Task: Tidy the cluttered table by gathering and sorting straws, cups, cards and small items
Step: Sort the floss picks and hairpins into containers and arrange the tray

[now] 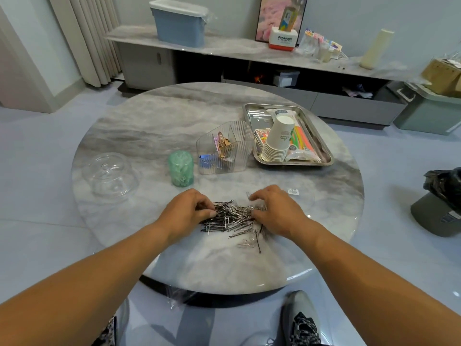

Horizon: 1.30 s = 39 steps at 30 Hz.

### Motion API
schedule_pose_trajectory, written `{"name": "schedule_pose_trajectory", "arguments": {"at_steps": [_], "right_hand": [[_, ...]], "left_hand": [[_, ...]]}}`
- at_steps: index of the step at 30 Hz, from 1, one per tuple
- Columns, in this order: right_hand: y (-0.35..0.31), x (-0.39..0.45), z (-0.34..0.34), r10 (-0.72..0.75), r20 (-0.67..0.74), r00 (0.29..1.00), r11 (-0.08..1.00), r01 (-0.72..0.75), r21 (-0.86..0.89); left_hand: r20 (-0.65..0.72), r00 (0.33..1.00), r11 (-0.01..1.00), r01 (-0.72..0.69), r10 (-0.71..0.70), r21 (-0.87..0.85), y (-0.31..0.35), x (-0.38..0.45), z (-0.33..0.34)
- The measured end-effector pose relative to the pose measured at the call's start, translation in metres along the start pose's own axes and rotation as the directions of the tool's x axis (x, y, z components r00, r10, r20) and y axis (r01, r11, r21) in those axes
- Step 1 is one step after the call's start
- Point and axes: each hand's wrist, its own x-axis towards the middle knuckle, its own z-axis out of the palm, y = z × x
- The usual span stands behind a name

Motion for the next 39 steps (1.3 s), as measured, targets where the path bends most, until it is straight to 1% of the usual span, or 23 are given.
{"name": "schedule_pose_trajectory", "arguments": {"at_steps": [2, 4, 5, 6, 7, 10, 14, 15, 17, 19, 20, 23, 26, 28, 32, 34, 36, 37, 39], "right_hand": [[-0.009, -0.005, 0.001, -0.181, -0.029, 0.983, 0.983, 0.181, -0.02], [-0.022, -0.008, 0.007, -0.377, 0.036, 0.925, 0.92, 0.379, -0.101], [-0.026, -0.009, 0.012, -0.437, 0.08, 0.896, 0.883, 0.444, -0.152], [-0.026, -0.01, 0.016, -0.463, 0.109, 0.88, 0.859, 0.476, -0.189], [-0.024, -0.011, 0.017, -0.46, 0.114, 0.88, 0.856, 0.474, -0.208], [-0.005, -0.016, 0.012, -0.398, 0.074, 0.915, 0.891, 0.404, -0.205], [0.018, -0.024, 0.003, -0.343, 0.047, 0.938, 0.91, 0.344, -0.229], [0.019, -0.024, 0.002, -0.337, 0.031, 0.941, 0.915, 0.335, -0.226], [0.013, -0.023, 0.003, -0.316, -0.018, 0.949, 0.928, 0.305, -0.213], [-0.001, -0.018, 0.007, -0.305, -0.073, 0.95, 0.941, 0.289, -0.175], [-0.011, -0.015, 0.01, -0.309, -0.085, 0.947, 0.944, 0.295, -0.146], [-0.041, -0.005, 0.018, -0.345, -0.038, 0.938, 0.935, 0.34, -0.1], [-0.055, 0.002, 0.023, -0.31, 0.048, 0.949, 0.94, 0.314, -0.131], [-0.053, 0.004, 0.021, -0.247, 0.068, 0.967, 0.961, 0.254, -0.11], [-0.037, 0.004, 0.01, -0.094, 0.086, 0.992, 0.995, 0.091, 0.036], [-0.029, 0.005, 0.005, -0.043, 0.108, 0.993, 0.996, 0.034, 0.076], [-0.022, 0.007, 0.003, 0.0, 0.127, 0.992, 0.996, -0.011, 0.09], [-0.02, 0.008, 0.002, 0.021, 0.131, 0.991, 0.995, -0.033, 0.092], [-0.018, 0.01, 0.0, 0.044, 0.101, 0.994, 0.997, -0.051, 0.064]], "left_hand": [[-0.03, 0.999, 1.0, -0.02, 0.02, 0.01, -0.004, -0.001, -0.003], [-0.052, 0.997, 0.998, -0.055, 0.057, 0.037, -0.01, -0.002, -0.004], [-0.063, 0.996, 0.997, -0.06, 0.063, 0.053, -0.013, -0.004, -0.005], [-0.08, 0.995, 0.996, -0.054, 0.06, 0.07, -0.016, -0.005, -0.005], [-0.104, 0.993, 0.996, -0.04, 0.048, 0.079, -0.019, -0.006, -0.005], [-0.156, 0.987, 0.998, -0.019, 0.027, 0.056, -0.028, -0.01, -0.006], [-0.173, 0.982, 0.997, -0.072, 0.076, 0.027, -0.036, -0.017, -0.006], [-0.167, 0.981, 0.995, -0.096, 0.101, 0.034, -0.037, -0.02, -0.007], [-0.113, 0.983, 0.988, -0.142, 0.148, 0.056, -0.04, -0.025, -0.009], [-0.049, 0.984, 0.981, -0.169, 0.174, 0.091, -0.042, -0.029, -0.01], [-0.041, 0.983, 0.979, -0.176, 0.181, 0.1, -0.043, -0.028, -0.011], [-0.07, 0.978, 0.975, -0.19, 0.198, 0.114, -0.045, -0.028, -0.013], [-0.141, 0.974, 0.977, -0.156, 0.177, 0.148, -0.049, -0.03, -0.014], [-0.185, 0.972, 0.984, -0.12, 0.144, 0.134, -0.05, -0.032, -0.015], [-0.199, 0.97, 0.979, -0.104, 0.139, 0.175, -0.049, -0.032, -0.017], [-0.258, 0.958, 0.97, -0.062, 0.124, 0.236, -0.049, -0.032, -0.019], [-0.311, 0.946, 0.965, -0.008, 0.092, 0.261, -0.05, -0.032, -0.021], [-0.317, 0.944, 0.966, -0.009, 0.094, 0.259, -0.051, -0.032, -0.021], [-0.3, 0.945, 0.97, -0.062, 0.132, 0.233, -0.052, -0.032, -0.019]]}}
